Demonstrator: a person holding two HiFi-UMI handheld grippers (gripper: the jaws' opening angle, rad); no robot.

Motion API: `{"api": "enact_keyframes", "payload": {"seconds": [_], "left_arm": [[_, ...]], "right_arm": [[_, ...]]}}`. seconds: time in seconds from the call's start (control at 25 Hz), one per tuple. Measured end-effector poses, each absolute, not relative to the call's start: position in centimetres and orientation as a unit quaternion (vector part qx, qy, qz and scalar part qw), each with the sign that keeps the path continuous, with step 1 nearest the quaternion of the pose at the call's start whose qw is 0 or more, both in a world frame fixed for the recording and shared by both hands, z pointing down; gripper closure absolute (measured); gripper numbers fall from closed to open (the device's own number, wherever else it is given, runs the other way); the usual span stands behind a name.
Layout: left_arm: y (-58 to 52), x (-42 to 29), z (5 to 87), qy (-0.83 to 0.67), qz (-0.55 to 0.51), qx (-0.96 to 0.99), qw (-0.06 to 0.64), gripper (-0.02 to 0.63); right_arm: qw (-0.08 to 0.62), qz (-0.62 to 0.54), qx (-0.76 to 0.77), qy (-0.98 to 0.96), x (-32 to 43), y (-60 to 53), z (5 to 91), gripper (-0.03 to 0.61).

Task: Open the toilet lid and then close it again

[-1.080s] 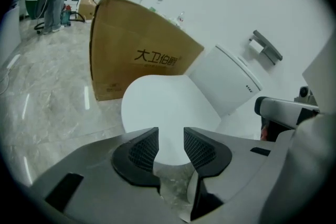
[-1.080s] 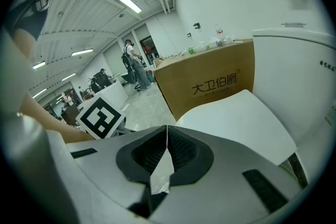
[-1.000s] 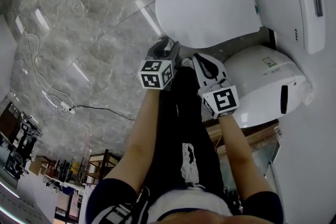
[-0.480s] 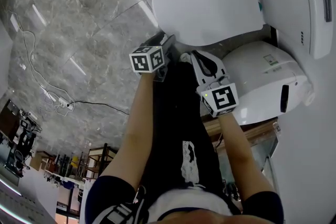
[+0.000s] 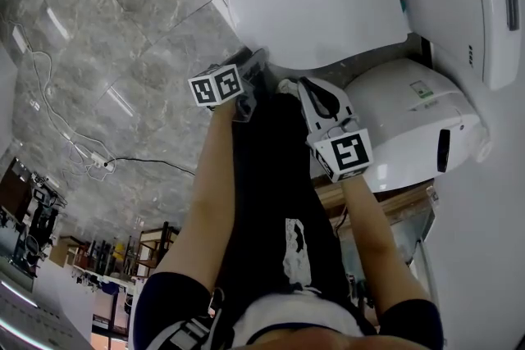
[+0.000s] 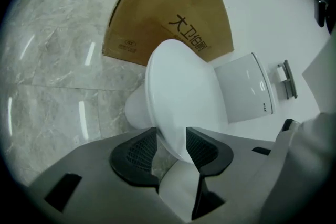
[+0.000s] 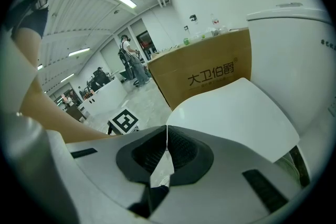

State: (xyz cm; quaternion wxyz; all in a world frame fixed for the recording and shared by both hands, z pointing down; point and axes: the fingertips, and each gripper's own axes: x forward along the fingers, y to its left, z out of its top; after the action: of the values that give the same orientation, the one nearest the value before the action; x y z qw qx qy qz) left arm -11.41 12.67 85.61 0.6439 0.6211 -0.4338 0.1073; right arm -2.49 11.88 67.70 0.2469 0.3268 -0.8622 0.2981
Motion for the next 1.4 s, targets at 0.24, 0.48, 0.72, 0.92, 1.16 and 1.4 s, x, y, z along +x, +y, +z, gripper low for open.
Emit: {"api": "enact_keyframes", "payload": {"seconds": [0.24, 0.48, 0.72, 0.92, 1.16, 1.4], "left_arm": [[13.2, -12.4, 85.7, -0.452, 0.083, 0.604, 0.651, 0.557], [13.1, -12.2, 84.7, -0.451, 0.088, 0.616, 0.64, 0.566], [13.3, -12.3, 82.1, -0.44, 0.103, 0.64, 0.621, 0.569], [13.4, -12.0, 80.1, -0.437, 0.107, 0.647, 0.616, 0.572], [13.2, -11.7, 77.5, -0.428, 0.095, 0.657, 0.613, 0.577], [12.9, -11.1, 74.4, -0.416, 0.09, 0.674, 0.603, 0.58]], "right_arm": [[0.246, 0.305, 0.326, -0.86, -1.8, 12.8, 66.9, 0.569], [0.247, 0.319, 0.325, -0.855, -0.9, 14.2, 66.6, 0.569], [0.246, 0.324, 0.324, -0.854, -1.2, 15.0, 65.5, 0.569], [0.262, 0.319, 0.331, -0.849, -1.3, 15.6, 64.8, 0.569], [0.3, 0.303, 0.308, -0.85, -2.0, 18.1, 64.4, 0.568], [0.37, 0.218, 0.282, -0.858, -3.2, 18.3, 64.8, 0.566]]}}
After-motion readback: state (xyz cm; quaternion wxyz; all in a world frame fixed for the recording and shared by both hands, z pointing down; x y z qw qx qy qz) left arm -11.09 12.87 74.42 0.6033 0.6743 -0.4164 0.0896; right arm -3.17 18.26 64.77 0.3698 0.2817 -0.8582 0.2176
